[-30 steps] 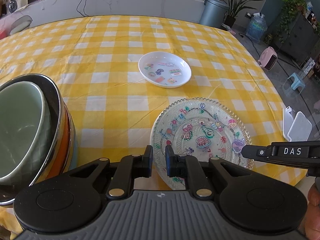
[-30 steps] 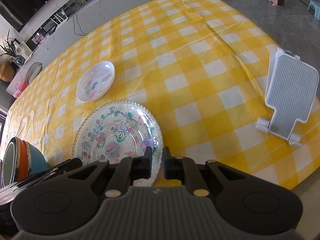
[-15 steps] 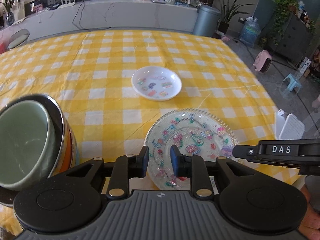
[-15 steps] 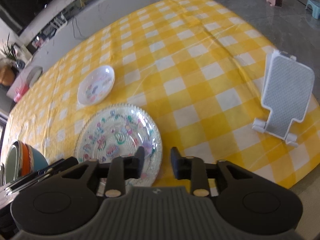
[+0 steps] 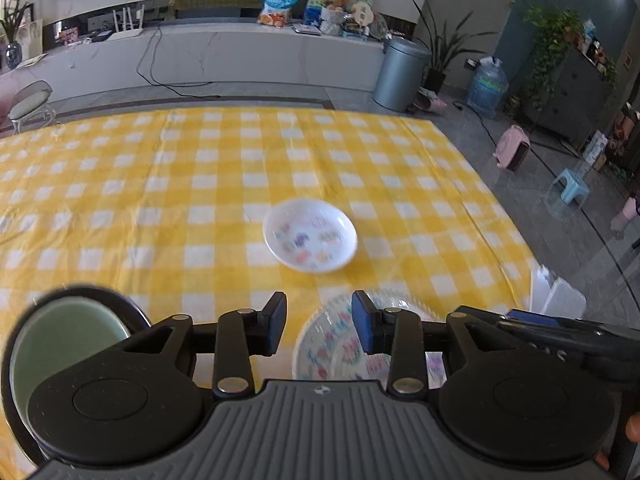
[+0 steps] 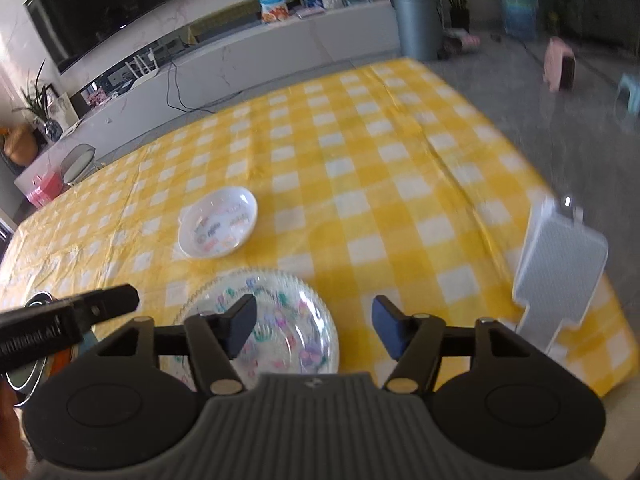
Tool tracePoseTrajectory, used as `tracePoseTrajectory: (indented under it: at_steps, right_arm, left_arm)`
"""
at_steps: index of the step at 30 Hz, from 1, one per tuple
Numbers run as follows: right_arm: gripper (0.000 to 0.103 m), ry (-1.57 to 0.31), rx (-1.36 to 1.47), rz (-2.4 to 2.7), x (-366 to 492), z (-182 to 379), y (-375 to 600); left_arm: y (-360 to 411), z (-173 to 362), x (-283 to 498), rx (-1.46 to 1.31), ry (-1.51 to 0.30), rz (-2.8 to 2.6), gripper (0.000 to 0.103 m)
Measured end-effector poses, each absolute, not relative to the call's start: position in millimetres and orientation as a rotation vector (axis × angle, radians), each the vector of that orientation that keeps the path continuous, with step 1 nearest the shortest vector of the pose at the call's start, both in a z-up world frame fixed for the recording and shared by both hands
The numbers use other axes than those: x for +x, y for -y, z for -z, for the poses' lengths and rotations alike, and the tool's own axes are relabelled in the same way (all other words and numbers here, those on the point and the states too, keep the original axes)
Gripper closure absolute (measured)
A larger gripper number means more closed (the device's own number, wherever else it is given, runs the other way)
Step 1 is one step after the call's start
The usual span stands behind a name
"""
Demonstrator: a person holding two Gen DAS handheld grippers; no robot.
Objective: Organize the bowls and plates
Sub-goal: 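Move both tools to the rim of the small white sticker plate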
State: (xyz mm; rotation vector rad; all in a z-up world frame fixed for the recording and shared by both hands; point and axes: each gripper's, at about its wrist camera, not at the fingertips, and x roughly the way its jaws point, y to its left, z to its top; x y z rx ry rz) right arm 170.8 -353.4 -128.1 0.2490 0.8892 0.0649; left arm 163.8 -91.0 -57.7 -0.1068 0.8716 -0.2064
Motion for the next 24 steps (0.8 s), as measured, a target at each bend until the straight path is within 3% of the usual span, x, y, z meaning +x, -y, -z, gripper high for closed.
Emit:
tracePoseTrajectory:
  at_steps: [7, 8, 9, 20, 24]
  right_arm:
    - [0.02, -0.766, 0.254, -0.012, 200, 103, 343]
    - [0.01, -0.744, 0.267, 0.006, 205, 100, 343]
    - [0.008, -0.718, 0.284, 0.022, 209, 97, 342]
    - [0.009, -0.682, 0.381, -0.022, 265, 112, 321]
    - [0.017, -0.697, 0.394, -0.082, 275, 127, 320]
  left_arm:
    - [78, 49, 189, -0.12, -0.828, 0.15, 0.043]
    - [76, 49, 193, -0.129, -0.825, 0.138, 0.043]
    - [73, 49, 197, -0.141, -0.823, 0.127, 0.043]
    - [47, 65, 226, -0.244, -0.833, 0.025, 0.041]
    - [40, 74, 237, -0.274, -0.852, -0.002, 0.041]
